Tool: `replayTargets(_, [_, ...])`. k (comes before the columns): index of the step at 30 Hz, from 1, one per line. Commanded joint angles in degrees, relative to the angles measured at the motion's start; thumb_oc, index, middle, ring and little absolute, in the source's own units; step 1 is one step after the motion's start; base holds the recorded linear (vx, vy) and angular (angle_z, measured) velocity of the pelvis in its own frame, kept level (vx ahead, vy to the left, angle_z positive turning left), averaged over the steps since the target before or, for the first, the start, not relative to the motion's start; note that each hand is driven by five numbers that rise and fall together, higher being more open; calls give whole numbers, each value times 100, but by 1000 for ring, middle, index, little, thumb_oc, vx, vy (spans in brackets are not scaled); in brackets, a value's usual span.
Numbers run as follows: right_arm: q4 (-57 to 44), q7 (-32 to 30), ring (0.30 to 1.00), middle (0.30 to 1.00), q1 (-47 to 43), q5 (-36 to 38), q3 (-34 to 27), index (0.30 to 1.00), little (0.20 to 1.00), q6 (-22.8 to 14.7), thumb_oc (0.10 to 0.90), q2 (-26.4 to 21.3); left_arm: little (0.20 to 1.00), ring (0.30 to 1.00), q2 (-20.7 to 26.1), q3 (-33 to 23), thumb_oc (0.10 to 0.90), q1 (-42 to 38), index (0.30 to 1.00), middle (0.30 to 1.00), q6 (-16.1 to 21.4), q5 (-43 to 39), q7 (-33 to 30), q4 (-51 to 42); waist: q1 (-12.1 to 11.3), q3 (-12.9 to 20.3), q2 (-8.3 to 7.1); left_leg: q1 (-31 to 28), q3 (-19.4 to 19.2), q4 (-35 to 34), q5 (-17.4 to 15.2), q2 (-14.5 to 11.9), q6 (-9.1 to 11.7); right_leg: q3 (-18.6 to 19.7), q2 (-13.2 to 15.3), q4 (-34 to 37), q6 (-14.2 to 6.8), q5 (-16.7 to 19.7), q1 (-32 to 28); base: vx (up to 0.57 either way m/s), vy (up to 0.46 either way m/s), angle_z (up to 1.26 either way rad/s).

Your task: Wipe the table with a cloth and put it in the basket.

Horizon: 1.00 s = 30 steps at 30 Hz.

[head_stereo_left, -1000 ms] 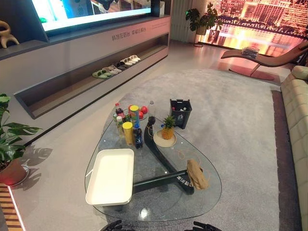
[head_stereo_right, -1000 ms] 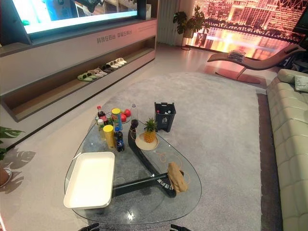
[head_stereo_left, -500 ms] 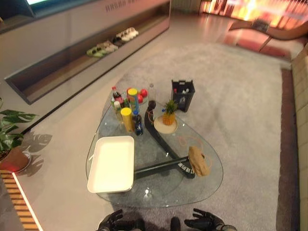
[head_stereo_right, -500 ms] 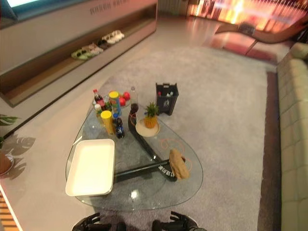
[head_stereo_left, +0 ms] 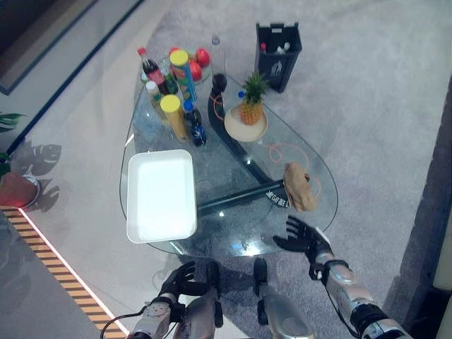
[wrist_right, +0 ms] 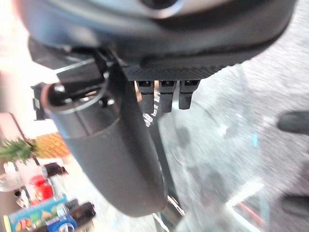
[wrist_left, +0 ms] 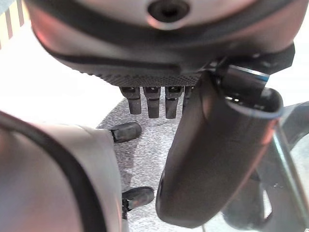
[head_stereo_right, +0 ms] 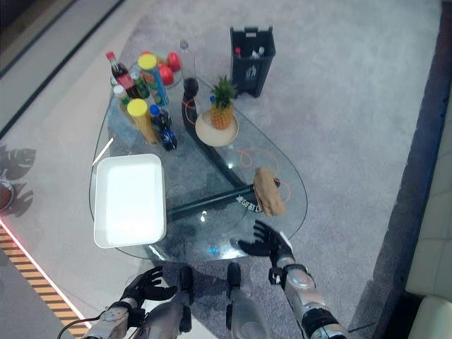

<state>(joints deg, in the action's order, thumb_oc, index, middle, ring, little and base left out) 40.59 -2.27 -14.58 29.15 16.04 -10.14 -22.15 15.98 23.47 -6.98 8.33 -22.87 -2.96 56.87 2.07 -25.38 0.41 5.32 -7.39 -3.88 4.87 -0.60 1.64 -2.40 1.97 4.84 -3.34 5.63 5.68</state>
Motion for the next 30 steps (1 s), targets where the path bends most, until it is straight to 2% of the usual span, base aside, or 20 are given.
replayTargets(1, [-1210,-912,900,900,15,-333,-426,900,900,-705,800,-475,900,900,148,-24,800,122,900,900,314,24,-178,-326,81,39,18,574,196,1012,-736,299,-103,-331,50,-1210,-69,-716,641,-47,38,-1])
replayTargets(2, [-1911,-1326,900,900,43,-472,-521,900,900,-404,800,-491,900,900,173,-34,800,134,900,900,268,-30,-285,-532,128,-73,27,678,177,1094,-748,308,-121,-307,48,-1308,-63,-731,768,-55,46,-4])
replayTargets(6, [-3246,-2524,900,900,14,-1222,-673,900,900,134,800,-515,900,900,150,-55,800,104,900,900,244,-134,-522,-837,220,-363,42,1022,142,1395,-796,322,-160,-250,34,-1571,-17,-755,1121,-37,40,-7])
replayTargets(11, [-3779,-3250,900,900,-85,-1689,-740,900,900,299,800,-616,900,900,102,-52,800,65,900,900,314,-179,-618,-895,253,-441,78,1384,138,1613,-822,342,-168,-220,21,-1755,20,-768,1488,-2,20,-9])
replayTargets(15, [-3894,-4296,900,900,-446,-2191,-715,900,900,539,800,-708,900,900,18,-4,800,-13,900,900,440,-149,-707,-891,250,-442,129,1976,116,1911,-855,373,-165,-173,13,-2001,47,-769,2098,11,40,0])
replayTargets(16, [-3893,-4298,900,900,-452,-2192,-713,900,900,539,800,-708,900,900,17,-6,800,-17,900,900,441,-149,-707,-890,251,-442,130,1987,115,1921,-858,372,-165,-172,12,-2009,47,-771,2107,18,45,-2])
replayTargets(17, [-3877,-4718,900,900,-632,-2379,-707,900,900,592,800,-719,900,900,-20,45,800,-92,900,900,516,-168,-764,-885,247,-442,137,2253,103,2070,-885,388,-161,-147,20,-2101,50,-755,2365,11,28,-3])
replayTargets(21, [-3955,-5171,900,900,-791,-2584,-735,900,900,715,800,-765,900,900,-68,109,800,-151,900,900,544,-154,-876,-968,233,-442,160,2557,83,2240,-939,412,-171,-122,34,-2245,36,-766,2674,27,33,0])
replayTargets(22, [-4052,-5303,900,900,-923,-2530,-739,900,900,821,800,-846,900,900,-94,146,800,-188,900,900,539,-165,-954,-1071,231,-442,182,2786,71,2343,-952,441,-171,-107,37,-2306,32,-749,2897,47,50,2])
replayTargets(30, [-4070,-5493,900,900,-1430,-2461,-625,900,900,1121,800,-1055,900,900,-121,209,800,-304,900,900,493,-283,-1051,-1326,192,-442,335,3491,41,2711,-982,483,-161,-57,79,-2580,41,-706,3618,49,61,0])
